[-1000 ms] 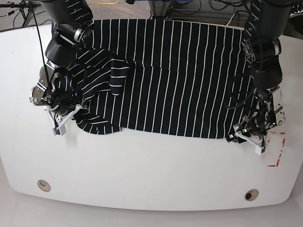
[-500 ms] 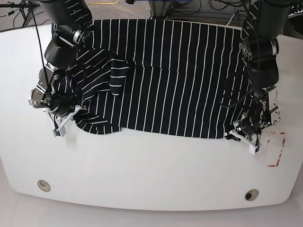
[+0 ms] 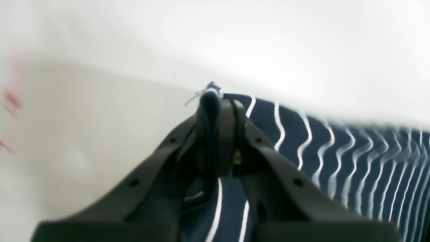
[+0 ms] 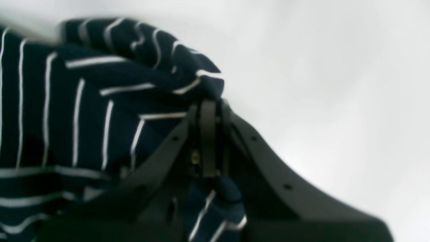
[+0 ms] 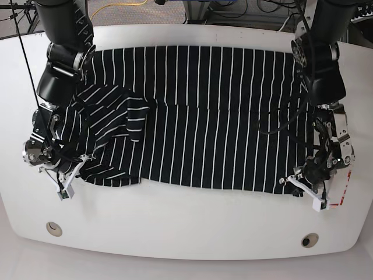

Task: Fold the T-shirt properly
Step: 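Fold the hem over toward the collar with both grippers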

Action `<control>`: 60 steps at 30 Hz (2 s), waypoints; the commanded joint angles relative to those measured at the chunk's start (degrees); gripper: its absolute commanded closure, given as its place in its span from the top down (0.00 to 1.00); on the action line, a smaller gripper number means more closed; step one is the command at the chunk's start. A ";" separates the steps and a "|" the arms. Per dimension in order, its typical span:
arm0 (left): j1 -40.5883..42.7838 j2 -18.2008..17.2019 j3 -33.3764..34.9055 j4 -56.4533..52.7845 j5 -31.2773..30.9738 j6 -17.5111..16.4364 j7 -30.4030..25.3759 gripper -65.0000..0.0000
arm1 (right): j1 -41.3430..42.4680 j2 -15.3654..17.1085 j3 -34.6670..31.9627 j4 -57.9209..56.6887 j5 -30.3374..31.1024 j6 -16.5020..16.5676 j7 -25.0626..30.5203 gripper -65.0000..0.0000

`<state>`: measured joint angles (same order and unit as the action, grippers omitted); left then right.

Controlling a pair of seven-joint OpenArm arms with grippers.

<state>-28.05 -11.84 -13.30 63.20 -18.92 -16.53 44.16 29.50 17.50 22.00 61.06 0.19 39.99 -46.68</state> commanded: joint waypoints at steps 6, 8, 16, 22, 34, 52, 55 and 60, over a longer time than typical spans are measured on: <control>-0.83 -0.16 -5.38 8.41 -0.47 -0.12 5.46 0.03 | 2.02 2.77 0.29 4.92 0.39 0.01 -2.86 0.00; -0.65 -0.08 -6.61 9.90 -0.47 -0.12 6.61 0.03 | 1.76 2.68 0.29 7.82 0.47 0.01 -4.80 0.00; 3.39 -0.16 -8.46 16.23 -0.47 -0.21 8.45 0.03 | -2.29 2.59 0.29 21.62 0.56 0.01 -13.76 0.00; 7.00 -0.34 -8.63 19.75 -0.47 -0.21 9.42 0.03 | -7.74 0.31 0.46 33.23 0.56 0.01 -19.65 0.00; 14.73 -1.75 -8.72 27.83 -0.47 -0.30 12.76 0.03 | -20.66 -3.03 0.55 49.32 0.56 0.01 -22.20 0.00; 24.76 -3.94 -8.72 33.72 -0.38 -6.98 15.49 0.03 | -30.86 -4.44 0.73 51.16 0.56 0.01 -24.49 0.00; 26.51 -4.03 -8.72 33.72 -0.38 -7.16 15.49 0.03 | -32.44 -4.53 0.73 51.25 0.56 0.01 -24.58 0.00; 29.15 -5.88 -8.81 33.46 -0.38 -7.16 15.49 0.03 | -34.73 -4.62 0.73 51.51 0.56 0.01 -24.58 0.00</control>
<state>1.54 -15.88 -21.69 95.74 -19.35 -23.83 60.64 -5.43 12.23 22.46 111.18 1.28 40.10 -71.70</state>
